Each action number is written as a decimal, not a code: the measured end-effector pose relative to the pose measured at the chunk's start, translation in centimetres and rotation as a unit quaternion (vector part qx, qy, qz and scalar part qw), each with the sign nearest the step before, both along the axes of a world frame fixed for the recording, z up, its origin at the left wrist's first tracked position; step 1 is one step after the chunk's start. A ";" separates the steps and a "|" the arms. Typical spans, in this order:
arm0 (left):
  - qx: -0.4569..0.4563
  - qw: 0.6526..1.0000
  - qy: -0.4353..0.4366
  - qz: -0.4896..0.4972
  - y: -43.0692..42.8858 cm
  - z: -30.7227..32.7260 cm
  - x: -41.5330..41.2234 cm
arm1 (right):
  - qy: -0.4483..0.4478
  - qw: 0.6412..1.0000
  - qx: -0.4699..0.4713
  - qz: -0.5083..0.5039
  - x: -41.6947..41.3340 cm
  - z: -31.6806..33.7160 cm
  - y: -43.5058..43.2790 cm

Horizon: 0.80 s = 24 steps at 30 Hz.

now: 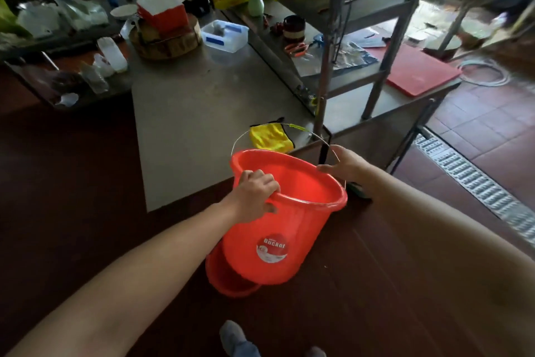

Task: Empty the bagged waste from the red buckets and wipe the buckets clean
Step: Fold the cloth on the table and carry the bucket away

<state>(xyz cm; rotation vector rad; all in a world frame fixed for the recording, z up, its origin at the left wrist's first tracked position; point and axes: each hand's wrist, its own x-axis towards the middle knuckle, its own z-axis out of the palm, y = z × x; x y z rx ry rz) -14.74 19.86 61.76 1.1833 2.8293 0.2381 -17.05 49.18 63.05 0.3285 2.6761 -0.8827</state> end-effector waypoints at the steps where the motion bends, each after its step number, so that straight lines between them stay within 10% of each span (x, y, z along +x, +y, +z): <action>1: -0.001 1.000 0.000 -0.017 1.2 -0.6 1.3 | -0.010 1.000 0.002 -0.026 0.9 -0.9 1.6; 18: 0.067 0.959 0.097 -0.259 7.1 -13.6 10.4 | 0.010 0.972 0.006 -0.234 7.9 -14.2 12.7; 24: 0.092 0.953 0.077 -0.280 7.3 -16.5 11.0 | -0.075 0.965 0.145 -0.206 7.3 -17.0 13.5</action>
